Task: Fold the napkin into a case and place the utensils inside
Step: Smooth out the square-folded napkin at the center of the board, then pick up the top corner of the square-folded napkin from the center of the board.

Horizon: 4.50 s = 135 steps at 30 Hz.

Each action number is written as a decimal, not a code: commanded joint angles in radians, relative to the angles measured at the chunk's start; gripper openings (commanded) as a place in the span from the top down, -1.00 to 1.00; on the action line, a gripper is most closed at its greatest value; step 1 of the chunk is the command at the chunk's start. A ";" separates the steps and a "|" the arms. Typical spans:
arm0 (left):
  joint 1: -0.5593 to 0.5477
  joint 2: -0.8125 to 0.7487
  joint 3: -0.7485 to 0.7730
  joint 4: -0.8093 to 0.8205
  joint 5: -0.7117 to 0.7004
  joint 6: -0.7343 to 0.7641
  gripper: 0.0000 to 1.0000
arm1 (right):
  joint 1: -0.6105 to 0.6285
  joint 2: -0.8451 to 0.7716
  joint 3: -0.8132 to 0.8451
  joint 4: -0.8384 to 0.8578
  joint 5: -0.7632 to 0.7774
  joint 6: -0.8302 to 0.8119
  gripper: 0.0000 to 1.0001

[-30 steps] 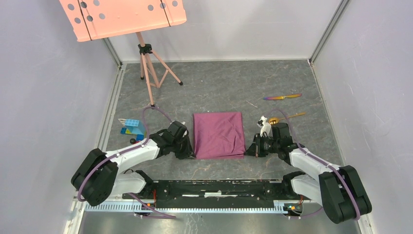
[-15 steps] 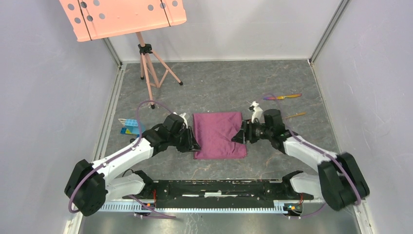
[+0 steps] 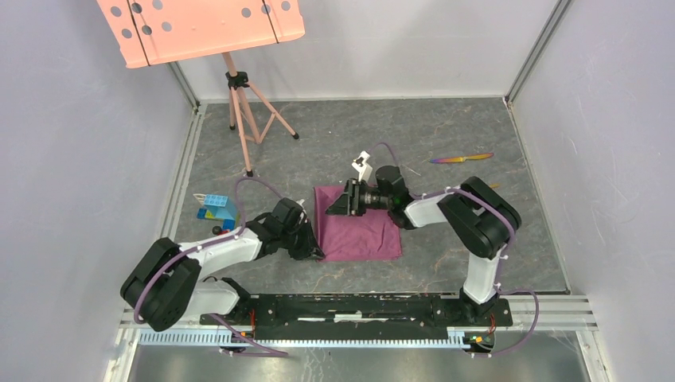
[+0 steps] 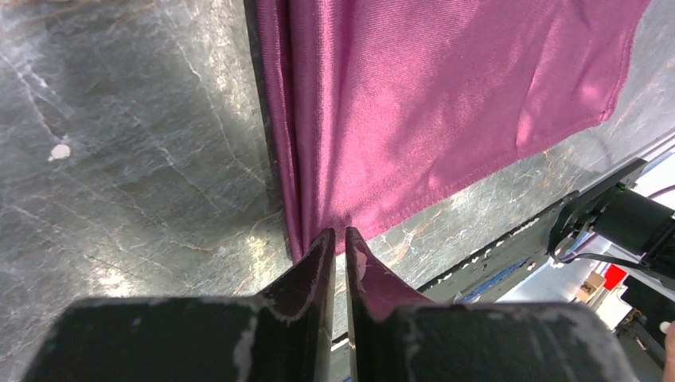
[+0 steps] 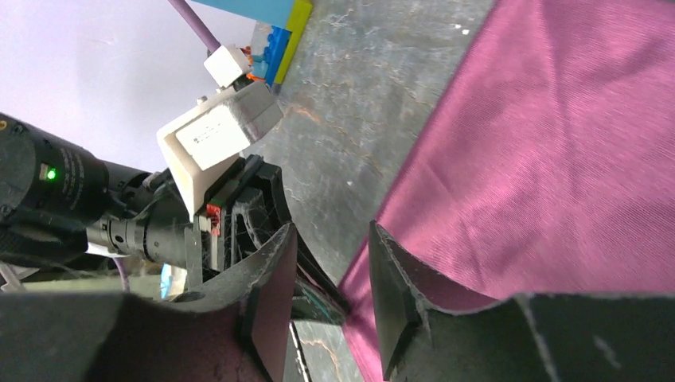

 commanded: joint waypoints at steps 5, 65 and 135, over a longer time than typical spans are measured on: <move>0.012 -0.036 -0.082 0.023 -0.069 0.005 0.70 | 0.092 0.149 0.102 0.174 0.010 0.042 -0.08; 0.112 -0.285 -0.020 -0.140 0.078 0.019 0.31 | -0.257 -0.251 0.082 -0.711 0.030 -0.608 -0.49; 0.125 -0.123 -0.168 0.049 0.107 -0.019 0.62 | -0.297 -0.687 -0.459 -0.721 -0.028 -0.376 0.75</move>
